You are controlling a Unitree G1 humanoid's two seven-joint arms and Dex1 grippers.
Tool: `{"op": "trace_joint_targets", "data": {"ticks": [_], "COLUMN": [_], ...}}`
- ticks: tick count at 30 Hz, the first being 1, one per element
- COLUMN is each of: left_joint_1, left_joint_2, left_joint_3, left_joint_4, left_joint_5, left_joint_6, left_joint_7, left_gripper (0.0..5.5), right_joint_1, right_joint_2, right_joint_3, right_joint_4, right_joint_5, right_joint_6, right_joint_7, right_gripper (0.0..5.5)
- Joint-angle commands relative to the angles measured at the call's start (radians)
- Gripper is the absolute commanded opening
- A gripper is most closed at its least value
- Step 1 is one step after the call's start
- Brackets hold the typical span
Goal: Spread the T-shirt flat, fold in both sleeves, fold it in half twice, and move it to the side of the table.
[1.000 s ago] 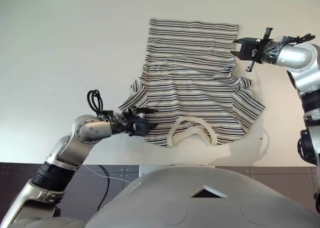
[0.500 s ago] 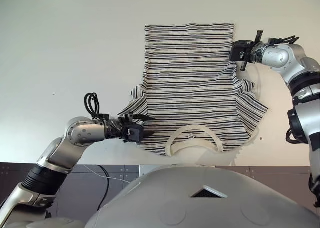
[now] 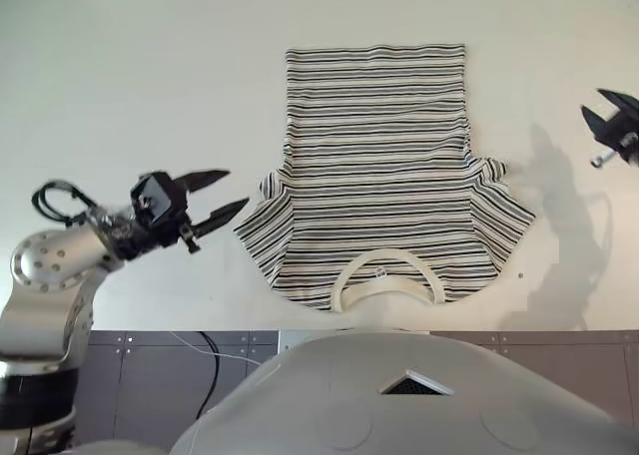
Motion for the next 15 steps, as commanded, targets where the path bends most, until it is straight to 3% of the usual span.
{"op": "trace_joint_targets", "data": {"ticks": [1,6,15], "left_joint_1": [0.238,0.276,0.123], "left_joint_2": [-0.127,-0.252,-0.393], "left_joint_3": [0.095,0.129,0.038], "left_joint_4": [-0.033,-0.031,-0.025], "left_joint_5": [-0.112,-0.204,-0.238], "left_joint_6": [0.176,0.324,0.457], "left_joint_7": [0.076,0.187,0.358], "left_gripper": [2.29,2.29,2.29], "right_joint_1": [0.254,0.329,0.241], "right_joint_2": [-0.059,-0.040,-0.004], "right_joint_3": [-0.211,-0.291,-0.243], "right_joint_4": [-0.273,-0.424,-0.474], "right_joint_5": [0.134,0.143,0.105], "right_joint_6": [0.164,0.304,0.376], "right_joint_7": [0.005,0.025,0.058], "right_gripper": [1.33,1.33,1.33]}}
